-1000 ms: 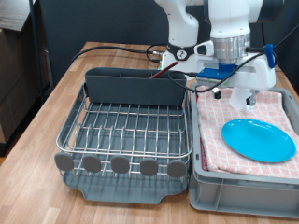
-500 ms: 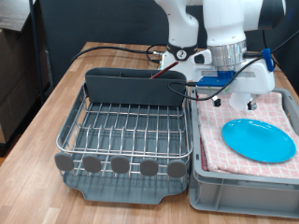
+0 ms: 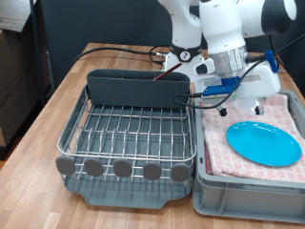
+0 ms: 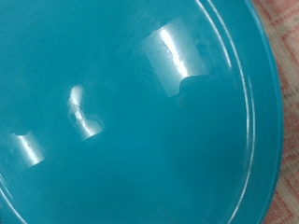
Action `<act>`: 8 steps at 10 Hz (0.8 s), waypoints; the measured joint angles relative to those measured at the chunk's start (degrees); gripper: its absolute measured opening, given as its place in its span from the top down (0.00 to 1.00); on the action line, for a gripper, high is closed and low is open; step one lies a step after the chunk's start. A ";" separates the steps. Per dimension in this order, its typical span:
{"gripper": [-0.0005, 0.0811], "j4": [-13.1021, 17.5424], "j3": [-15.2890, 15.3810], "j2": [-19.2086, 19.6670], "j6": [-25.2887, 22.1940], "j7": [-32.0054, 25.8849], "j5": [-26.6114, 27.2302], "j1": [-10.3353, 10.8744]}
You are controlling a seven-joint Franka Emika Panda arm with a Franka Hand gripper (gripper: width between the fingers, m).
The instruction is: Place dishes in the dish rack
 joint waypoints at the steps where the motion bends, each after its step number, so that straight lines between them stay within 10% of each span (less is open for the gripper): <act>1: 0.01 0.09 0.32 0.49 0.27 -0.22 0.60 0.00; 8: 0.01 1.13 1.57 3.26 2.03 -1.43 3.72 -0.03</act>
